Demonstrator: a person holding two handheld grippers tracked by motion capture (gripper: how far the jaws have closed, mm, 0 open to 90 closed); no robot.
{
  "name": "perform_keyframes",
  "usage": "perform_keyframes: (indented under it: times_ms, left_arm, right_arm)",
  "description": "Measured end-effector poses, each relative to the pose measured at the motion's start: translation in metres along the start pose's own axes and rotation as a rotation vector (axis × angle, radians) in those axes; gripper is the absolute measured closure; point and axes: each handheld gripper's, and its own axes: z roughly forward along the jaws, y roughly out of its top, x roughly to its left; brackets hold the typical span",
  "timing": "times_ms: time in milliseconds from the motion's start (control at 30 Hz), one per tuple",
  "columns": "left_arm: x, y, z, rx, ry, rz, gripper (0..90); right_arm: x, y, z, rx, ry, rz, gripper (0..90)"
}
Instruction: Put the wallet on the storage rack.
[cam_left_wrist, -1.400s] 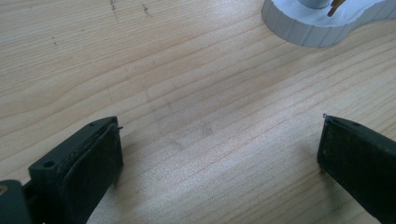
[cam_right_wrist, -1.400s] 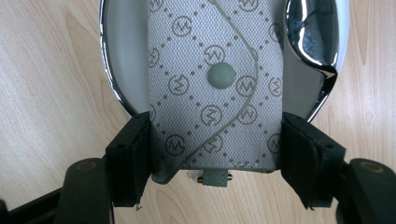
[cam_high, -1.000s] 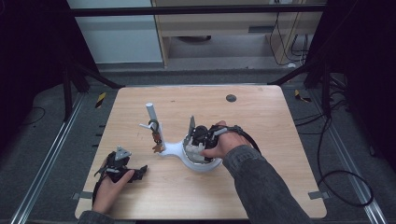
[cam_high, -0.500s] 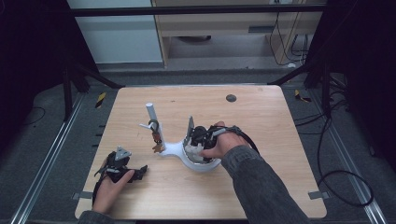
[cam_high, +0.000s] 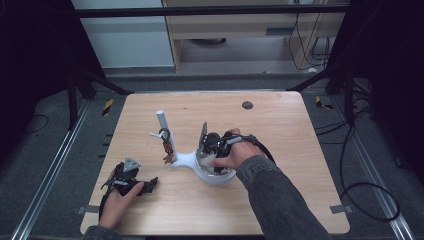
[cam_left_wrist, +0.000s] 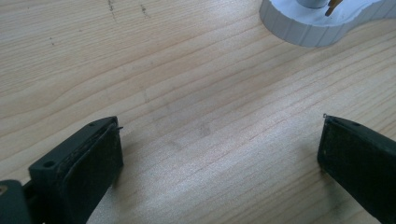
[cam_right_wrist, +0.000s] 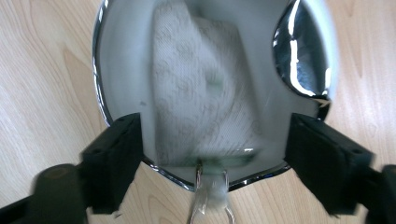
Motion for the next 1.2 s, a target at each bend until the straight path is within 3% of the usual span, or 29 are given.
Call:
perform_keyframes:
  times_ms: [700,1200]
  left_arm:
    - [0.0,0.0,0.0,0.0,-0.001,0.002,0.0]
    - [0.0,0.0,0.0,0.0,-0.003,0.004,0.0]
  right_arm:
    - [0.002,-0.005,-0.01,-0.014,0.007,0.002,20.9]
    - [0.004,-0.017,-0.019,-0.064,0.012,0.024,13.3]
